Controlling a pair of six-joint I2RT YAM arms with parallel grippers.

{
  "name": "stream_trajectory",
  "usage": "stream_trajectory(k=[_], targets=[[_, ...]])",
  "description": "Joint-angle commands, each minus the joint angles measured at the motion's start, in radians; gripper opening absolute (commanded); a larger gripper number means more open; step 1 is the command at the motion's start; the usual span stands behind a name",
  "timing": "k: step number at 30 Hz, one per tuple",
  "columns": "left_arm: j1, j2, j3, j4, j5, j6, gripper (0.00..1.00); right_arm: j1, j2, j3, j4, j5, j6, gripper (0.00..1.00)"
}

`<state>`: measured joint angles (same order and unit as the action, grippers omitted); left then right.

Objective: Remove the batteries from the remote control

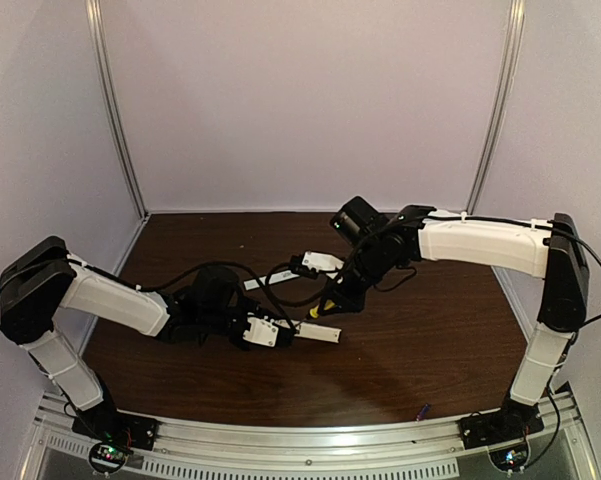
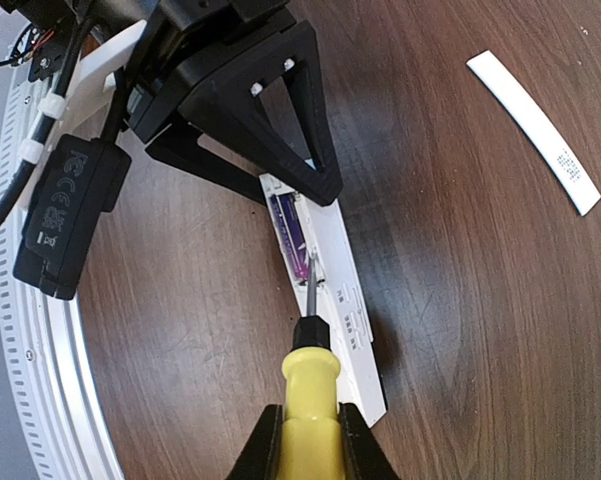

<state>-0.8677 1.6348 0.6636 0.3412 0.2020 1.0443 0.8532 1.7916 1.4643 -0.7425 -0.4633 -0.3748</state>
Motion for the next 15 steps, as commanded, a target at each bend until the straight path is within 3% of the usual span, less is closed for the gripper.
stream_trajectory(k=[1,15], targets=[[-0.01,0.02,0.006,-0.034,0.004,0.025,0.0,0.005,-0.035,-0.017,0.009,0.001,0.0,0.0],[-0.016,0.02,0.005,-0.037,-0.009,0.039,0.0,0.005,0.012,-0.012,-0.014,-0.006,-0.018,0.0]])
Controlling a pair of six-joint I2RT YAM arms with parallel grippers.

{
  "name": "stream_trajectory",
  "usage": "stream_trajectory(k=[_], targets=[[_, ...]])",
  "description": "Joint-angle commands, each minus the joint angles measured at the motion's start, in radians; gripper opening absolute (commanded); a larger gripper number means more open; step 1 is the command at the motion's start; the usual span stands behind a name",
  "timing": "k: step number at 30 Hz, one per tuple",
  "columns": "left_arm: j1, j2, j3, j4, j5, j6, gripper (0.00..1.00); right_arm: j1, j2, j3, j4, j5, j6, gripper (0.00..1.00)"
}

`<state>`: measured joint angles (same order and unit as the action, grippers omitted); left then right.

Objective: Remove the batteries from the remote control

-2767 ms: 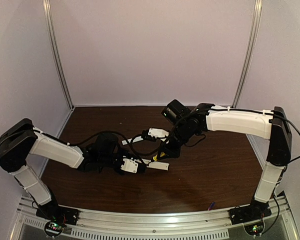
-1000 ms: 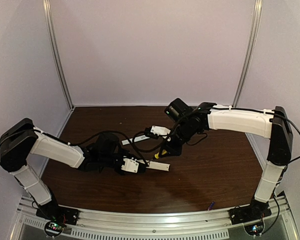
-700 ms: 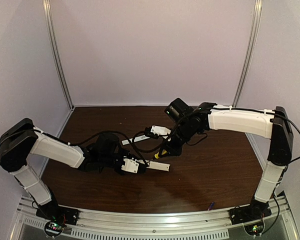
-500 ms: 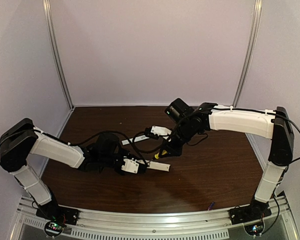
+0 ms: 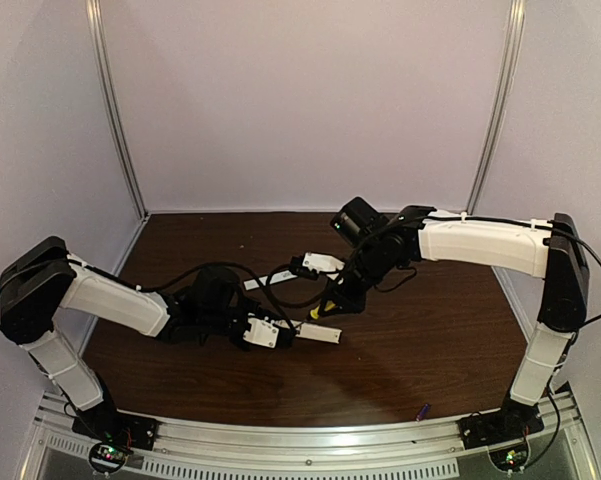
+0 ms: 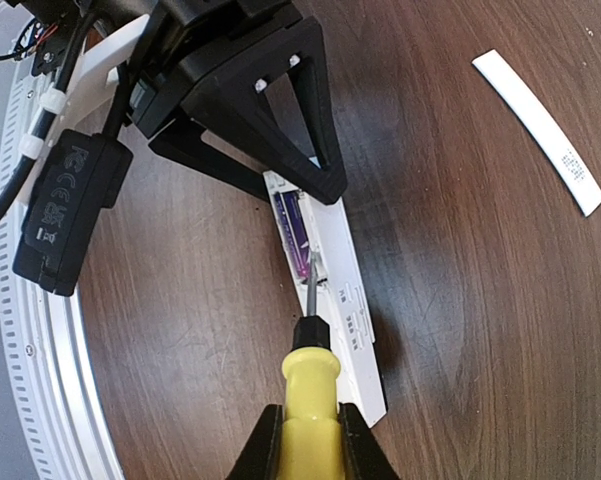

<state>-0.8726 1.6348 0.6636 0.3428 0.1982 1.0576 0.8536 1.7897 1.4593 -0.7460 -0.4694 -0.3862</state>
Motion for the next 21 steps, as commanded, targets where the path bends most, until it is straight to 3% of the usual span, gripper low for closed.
stream_trajectory(k=[1,21], targets=[[-0.011,0.019,0.005,-0.039,-0.007,0.026,0.0,0.005,0.017,-0.005,-0.012,-0.001,-0.008,0.0],[-0.016,0.022,0.002,-0.037,-0.023,0.039,0.0,-0.008,0.089,-0.007,0.008,-0.045,0.004,0.0]])
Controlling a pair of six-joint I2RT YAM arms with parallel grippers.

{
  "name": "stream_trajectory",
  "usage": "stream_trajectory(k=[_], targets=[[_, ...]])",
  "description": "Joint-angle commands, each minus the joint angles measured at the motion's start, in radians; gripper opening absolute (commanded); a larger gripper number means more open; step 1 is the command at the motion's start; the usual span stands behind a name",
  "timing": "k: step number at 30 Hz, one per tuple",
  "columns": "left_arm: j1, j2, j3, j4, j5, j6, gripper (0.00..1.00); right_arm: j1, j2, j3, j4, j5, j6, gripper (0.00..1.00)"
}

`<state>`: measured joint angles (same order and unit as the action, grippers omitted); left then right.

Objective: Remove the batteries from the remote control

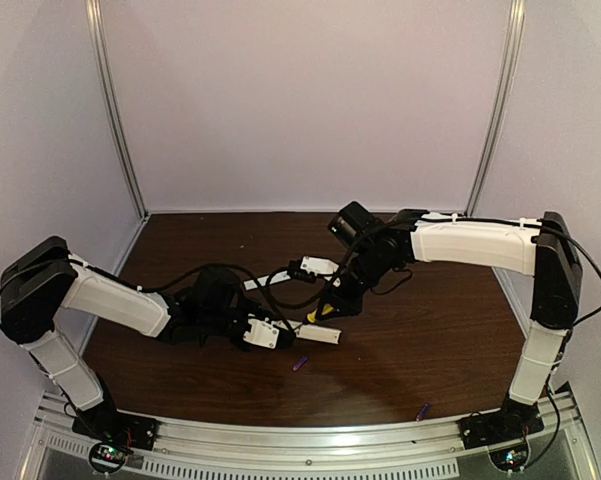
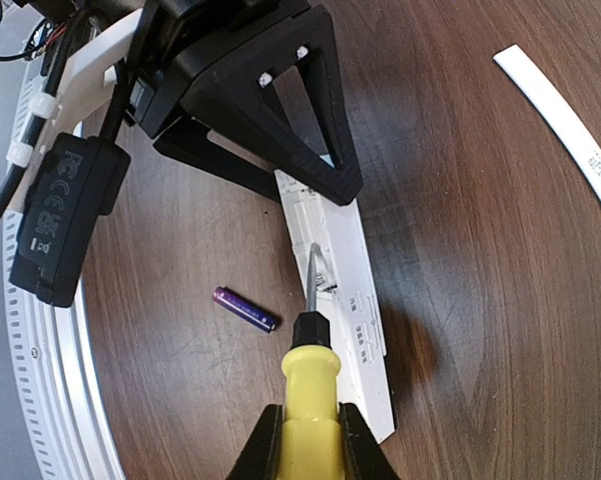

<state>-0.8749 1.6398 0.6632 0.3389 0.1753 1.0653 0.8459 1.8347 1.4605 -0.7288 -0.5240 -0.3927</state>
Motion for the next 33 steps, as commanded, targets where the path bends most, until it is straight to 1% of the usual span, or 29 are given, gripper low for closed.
stream_trajectory(k=[1,24,29,33], targets=[[-0.014,0.017,0.003,-0.033,-0.002,0.031,0.0,-0.001,0.042,-0.009,-0.008,0.01,0.011,0.0],[-0.015,0.013,0.001,-0.02,0.001,0.006,0.0,-0.002,0.011,-0.02,0.028,0.021,0.029,0.0],[-0.015,0.01,0.007,-0.011,-0.01,-0.038,0.0,-0.002,-0.016,-0.03,0.045,0.034,0.039,0.0],[-0.015,-0.004,0.001,0.0,-0.016,-0.061,0.0,-0.002,-0.075,-0.038,0.068,0.04,0.051,0.0]])
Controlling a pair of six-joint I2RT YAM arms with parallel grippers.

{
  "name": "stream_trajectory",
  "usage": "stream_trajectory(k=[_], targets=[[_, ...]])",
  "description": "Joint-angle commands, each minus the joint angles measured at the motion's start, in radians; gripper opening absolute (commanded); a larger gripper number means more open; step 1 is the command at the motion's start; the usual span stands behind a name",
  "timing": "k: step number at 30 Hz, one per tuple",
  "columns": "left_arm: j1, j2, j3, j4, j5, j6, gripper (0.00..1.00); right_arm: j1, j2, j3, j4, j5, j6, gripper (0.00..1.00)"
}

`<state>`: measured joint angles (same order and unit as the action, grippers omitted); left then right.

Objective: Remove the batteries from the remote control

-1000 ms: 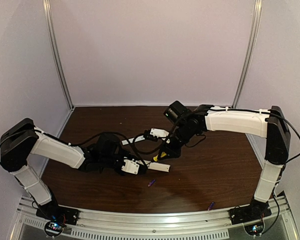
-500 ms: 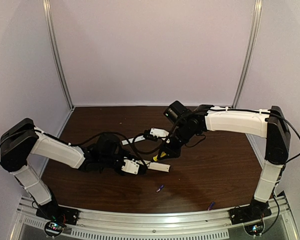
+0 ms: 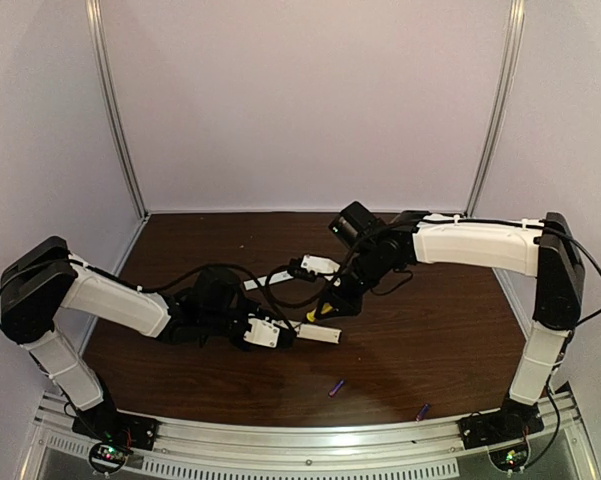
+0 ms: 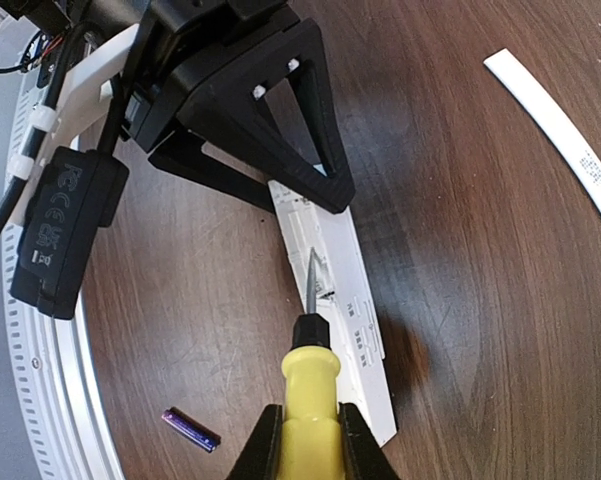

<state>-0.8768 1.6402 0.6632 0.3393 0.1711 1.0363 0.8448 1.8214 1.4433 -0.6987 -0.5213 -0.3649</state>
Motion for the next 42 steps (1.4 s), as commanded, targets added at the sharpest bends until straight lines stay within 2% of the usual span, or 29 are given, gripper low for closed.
stream_trajectory(k=[1,14,24,29,33,42], targets=[[-0.013,-0.009,-0.003,0.005,-0.013,-0.034,0.0,0.0,-0.078,-0.024,0.041,0.035,0.025,0.0],[-0.01,-0.097,-0.058,0.088,-0.025,-0.101,0.0,-0.001,-0.21,-0.076,0.077,0.088,0.06,0.0],[0.005,-0.124,-0.046,0.118,-0.136,-0.17,0.0,-0.001,-0.374,-0.227,0.314,0.24,0.172,0.0],[0.006,-0.156,-0.065,0.201,-0.224,-0.198,0.0,-0.001,-0.438,-0.291,0.419,0.301,0.218,0.0],[0.006,-0.185,-0.067,0.233,-0.253,-0.323,0.0,-0.001,-0.468,-0.33,0.49,0.361,0.245,0.0],[0.006,-0.206,-0.074,0.302,-0.473,-0.674,0.0,-0.001,-0.503,-0.398,0.619,0.414,0.306,0.0]])
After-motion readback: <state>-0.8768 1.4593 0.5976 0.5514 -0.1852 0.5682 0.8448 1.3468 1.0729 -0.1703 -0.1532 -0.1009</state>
